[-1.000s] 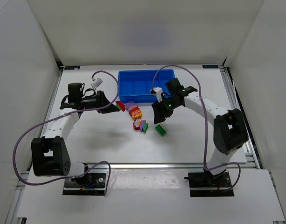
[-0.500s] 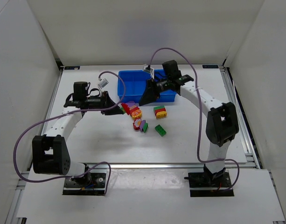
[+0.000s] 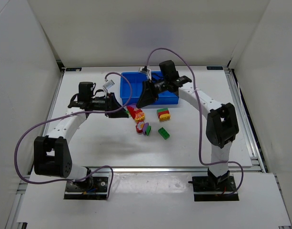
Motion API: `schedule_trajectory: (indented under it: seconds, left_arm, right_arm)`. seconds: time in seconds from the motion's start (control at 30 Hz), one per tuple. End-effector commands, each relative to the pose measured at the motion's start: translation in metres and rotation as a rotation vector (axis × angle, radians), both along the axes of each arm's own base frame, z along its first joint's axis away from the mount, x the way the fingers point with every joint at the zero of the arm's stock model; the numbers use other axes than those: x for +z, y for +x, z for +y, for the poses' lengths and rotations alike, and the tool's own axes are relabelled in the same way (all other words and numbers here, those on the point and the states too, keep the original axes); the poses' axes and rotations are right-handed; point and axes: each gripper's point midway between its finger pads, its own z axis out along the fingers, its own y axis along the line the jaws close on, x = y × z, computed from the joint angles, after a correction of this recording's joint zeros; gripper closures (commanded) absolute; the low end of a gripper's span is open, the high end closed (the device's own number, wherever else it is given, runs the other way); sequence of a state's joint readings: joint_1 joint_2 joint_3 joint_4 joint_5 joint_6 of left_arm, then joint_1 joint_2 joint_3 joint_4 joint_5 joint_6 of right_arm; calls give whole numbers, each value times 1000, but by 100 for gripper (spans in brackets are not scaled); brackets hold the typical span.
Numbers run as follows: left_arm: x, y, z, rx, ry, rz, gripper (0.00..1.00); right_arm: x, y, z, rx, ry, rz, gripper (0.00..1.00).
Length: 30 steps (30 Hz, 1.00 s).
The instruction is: Sort the legos into containers by color
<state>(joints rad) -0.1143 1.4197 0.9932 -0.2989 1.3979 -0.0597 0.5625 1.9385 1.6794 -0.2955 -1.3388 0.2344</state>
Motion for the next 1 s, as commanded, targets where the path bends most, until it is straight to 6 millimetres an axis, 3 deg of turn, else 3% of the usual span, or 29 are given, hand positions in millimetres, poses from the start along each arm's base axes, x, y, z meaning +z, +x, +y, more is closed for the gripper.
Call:
schedule_trajectory:
  seconds: [0.0, 0.27, 0.43, 0.73, 0.9, 0.97]
  left_arm:
    - [18, -1, -2, -41, -33, -73, 75]
    - [19, -4, -3, -47, -35, -71, 75]
    - [17, -3, -3, -43, -31, -70, 75]
    - [10, 0, -4, -30, -18, -61, 75]
    - [1, -4, -3, -21, -4, -59, 77]
    - [-2, -9, -2, -18, 3, -33, 77]
  right_arm:
    - [5, -5, 11, 35, 24, -29, 38]
    - [-10, -11, 22, 50, -4, -23, 38]
    - [-6, -12, 26, 59, 5, -40, 40]
    - [-5, -17, 28, 80, 10, -35, 79]
    - [-1, -15, 21, 66, 15, -55, 88]
    - [-2, -2, 9, 23, 9, -53, 89]
